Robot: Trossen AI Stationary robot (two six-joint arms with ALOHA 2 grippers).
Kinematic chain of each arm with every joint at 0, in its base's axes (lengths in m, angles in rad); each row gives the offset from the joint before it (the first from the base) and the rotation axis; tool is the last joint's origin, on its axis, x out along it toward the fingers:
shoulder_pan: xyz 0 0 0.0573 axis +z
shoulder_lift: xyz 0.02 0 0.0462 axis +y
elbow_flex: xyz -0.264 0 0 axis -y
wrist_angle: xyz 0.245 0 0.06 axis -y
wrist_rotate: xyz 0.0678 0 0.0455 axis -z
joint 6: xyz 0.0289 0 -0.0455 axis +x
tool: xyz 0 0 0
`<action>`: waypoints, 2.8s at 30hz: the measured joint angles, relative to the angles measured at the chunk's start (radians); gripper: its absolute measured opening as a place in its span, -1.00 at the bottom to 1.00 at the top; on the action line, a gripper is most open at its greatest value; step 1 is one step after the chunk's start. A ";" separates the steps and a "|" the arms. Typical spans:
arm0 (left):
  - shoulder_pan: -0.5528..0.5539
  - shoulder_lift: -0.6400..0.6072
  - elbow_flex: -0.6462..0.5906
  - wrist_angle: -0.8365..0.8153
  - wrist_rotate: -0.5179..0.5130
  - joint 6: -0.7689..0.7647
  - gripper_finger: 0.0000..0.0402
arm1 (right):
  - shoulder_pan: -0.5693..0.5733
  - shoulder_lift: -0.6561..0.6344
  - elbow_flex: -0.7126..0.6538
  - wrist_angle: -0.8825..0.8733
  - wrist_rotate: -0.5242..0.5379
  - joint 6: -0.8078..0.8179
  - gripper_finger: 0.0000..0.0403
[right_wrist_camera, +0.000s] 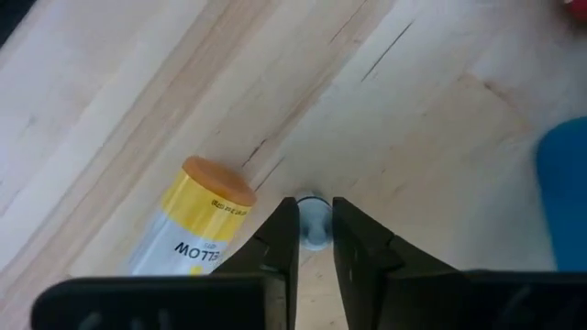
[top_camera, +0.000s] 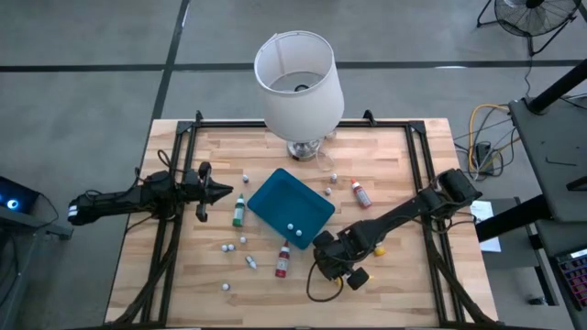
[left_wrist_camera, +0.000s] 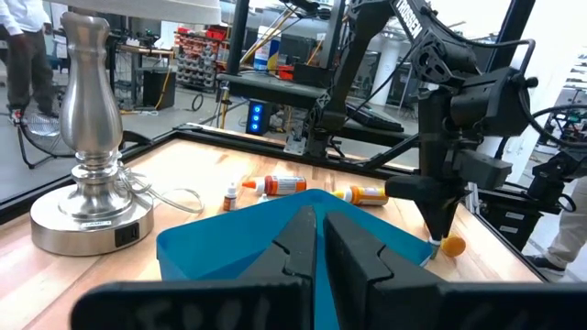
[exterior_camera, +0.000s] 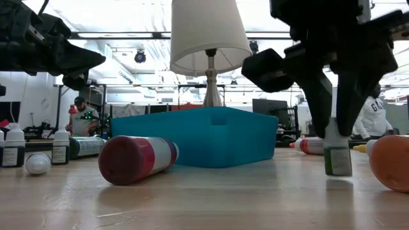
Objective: Pick & Place food coloring
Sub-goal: Put the small green food coloring bottle into the blue container
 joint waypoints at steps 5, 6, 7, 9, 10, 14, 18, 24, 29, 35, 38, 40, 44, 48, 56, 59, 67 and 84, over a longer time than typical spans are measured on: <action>0.000 0.000 0.000 0.000 0.000 0.000 -1.00 | -0.016 -0.046 0.022 -0.028 0.000 0.002 -0.81; 0.000 0.000 0.000 0.000 0.000 0.000 -1.00 | -0.022 -0.054 0.027 -0.041 0.000 0.003 -0.81; 0.000 0.000 0.000 0.000 0.000 0.000 -1.00 | -0.030 -0.061 0.035 -0.051 0.000 0.007 -0.81; 0.000 0.000 0.000 0.001 0.000 0.000 -1.00 | -0.047 -0.076 0.048 -0.073 0.001 0.030 -0.81; 0.000 0.000 0.000 0.001 0.000 0.000 -1.00 | -0.057 -0.083 0.055 -0.087 0.000 0.042 -0.81; 0.000 0.000 0.000 0.001 0.000 0.000 -1.00 | -0.100 -0.091 0.094 -0.131 0.001 0.061 -0.81; 0.000 0.000 0.000 0.001 0.000 0.000 -1.00 | -0.142 -0.091 0.147 -0.154 0.002 0.063 -0.81; 0.000 0.000 0.000 0.002 0.000 0.000 -1.00 | -0.206 -0.090 0.218 -0.172 0.001 0.056 -0.81; 0.000 0.000 0.000 0.002 0.000 0.000 -1.00 | -0.265 -0.087 0.238 -0.174 0.003 0.060 -0.81; 0.000 0.000 0.000 0.003 0.001 0.000 -1.00 | -0.328 -0.086 0.233 -0.175 0.004 0.114 -0.81; 0.000 0.000 0.000 0.003 0.001 0.000 -1.00 | -0.350 -0.086 0.233 -0.171 0.005 0.120 -0.81; 0.000 0.000 0.000 0.003 0.001 0.000 -1.00 | -0.362 -0.086 0.234 -0.170 0.004 0.138 -0.81; 0.000 0.000 0.000 0.003 0.001 0.000 -1.00 | -0.384 -0.085 0.240 -0.168 0.003 0.186 -0.81; 0.000 0.000 0.000 0.003 0.001 0.000 -1.00 | -0.407 -0.085 0.247 -0.161 0.003 0.226 -0.81; 0.000 0.000 0.000 0.004 0.001 0.000 -1.00 | -0.440 -0.029 0.287 -0.127 -0.001 0.208 -0.81; 0.000 0.000 0.000 0.003 0.001 0.000 -1.00 | -0.441 0.004 0.341 -0.127 -0.001 0.152 -0.81; 0.000 0.000 0.000 0.003 0.000 0.000 -1.00 | -0.435 0.098 0.502 -0.181 -0.009 0.031 -0.81; 0.000 0.000 0.000 0.002 0.000 0.000 -1.00 | -0.412 0.294 0.712 -0.345 -0.055 -0.122 -0.81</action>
